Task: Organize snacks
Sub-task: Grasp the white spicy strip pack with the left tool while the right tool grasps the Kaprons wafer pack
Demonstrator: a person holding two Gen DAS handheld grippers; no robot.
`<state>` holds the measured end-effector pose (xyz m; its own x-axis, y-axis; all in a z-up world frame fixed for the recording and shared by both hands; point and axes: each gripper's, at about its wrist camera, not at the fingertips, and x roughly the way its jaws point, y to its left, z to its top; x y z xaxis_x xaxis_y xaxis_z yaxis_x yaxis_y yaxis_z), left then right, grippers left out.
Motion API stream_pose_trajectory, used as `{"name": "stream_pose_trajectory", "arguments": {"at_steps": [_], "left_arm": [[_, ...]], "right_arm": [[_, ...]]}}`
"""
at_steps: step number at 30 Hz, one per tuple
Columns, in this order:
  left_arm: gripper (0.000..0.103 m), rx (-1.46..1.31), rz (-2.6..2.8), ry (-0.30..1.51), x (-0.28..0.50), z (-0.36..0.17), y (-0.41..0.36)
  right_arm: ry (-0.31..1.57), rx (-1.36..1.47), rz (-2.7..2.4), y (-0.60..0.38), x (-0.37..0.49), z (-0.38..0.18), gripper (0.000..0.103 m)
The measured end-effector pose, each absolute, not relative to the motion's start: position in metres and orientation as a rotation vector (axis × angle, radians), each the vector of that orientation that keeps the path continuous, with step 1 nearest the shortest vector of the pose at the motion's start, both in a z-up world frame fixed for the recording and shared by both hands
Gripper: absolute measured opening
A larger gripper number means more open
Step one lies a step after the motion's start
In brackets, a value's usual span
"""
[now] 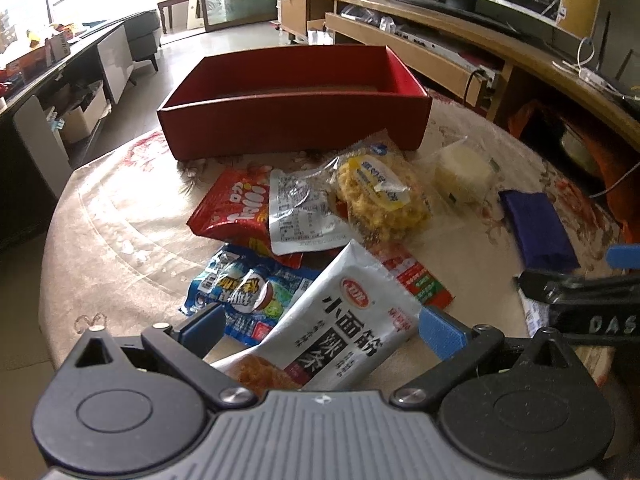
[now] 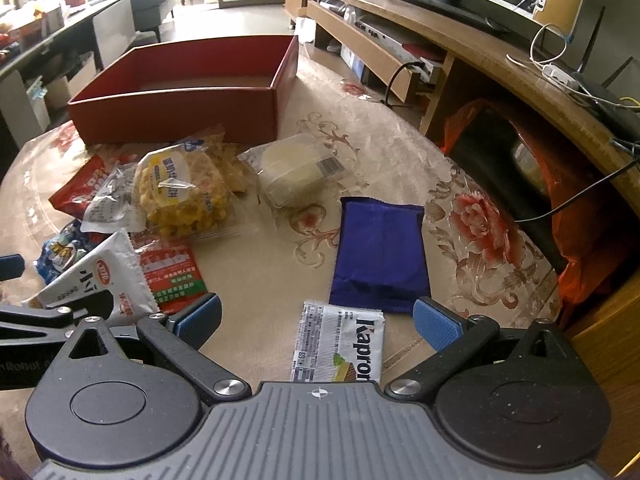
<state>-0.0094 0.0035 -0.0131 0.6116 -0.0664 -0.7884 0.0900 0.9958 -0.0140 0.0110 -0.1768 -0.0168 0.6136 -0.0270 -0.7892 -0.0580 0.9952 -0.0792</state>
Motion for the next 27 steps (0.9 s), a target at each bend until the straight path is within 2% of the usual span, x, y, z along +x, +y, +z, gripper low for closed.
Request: {"name": "stream_pose_trajectory", "arguments": {"at_steps": [7,15,19,22,25,27], "left_arm": [[0.103,0.148,-0.180,0.929,-0.004,-0.017,-0.001],[0.103,0.449,-0.383,0.968,0.004,-0.032,-0.026],[0.099,0.416,-0.360,1.042,0.019,-0.045,-0.017],[0.089,0.395,-0.352,1.033,0.015,-0.040,-0.014],[0.075,0.336,-0.321,1.041,0.008,-0.035,-0.006],[0.061,0.273,-0.302,1.056,0.004,-0.031,-0.002]], "right_arm": [[0.915,-0.083,0.032,-0.178,0.012,-0.014,0.103],[0.918,-0.027,0.035,-0.189,0.013,-0.009,0.103],[0.929,0.014,0.039,-0.197,0.015,-0.008,0.103],[0.918,0.019,0.035,-0.204,0.017,-0.003,0.102],[0.889,0.034,0.008,-0.216,0.018,0.005,0.102],[0.882,0.043,-0.007,-0.224,0.020,0.007,0.101]]}}
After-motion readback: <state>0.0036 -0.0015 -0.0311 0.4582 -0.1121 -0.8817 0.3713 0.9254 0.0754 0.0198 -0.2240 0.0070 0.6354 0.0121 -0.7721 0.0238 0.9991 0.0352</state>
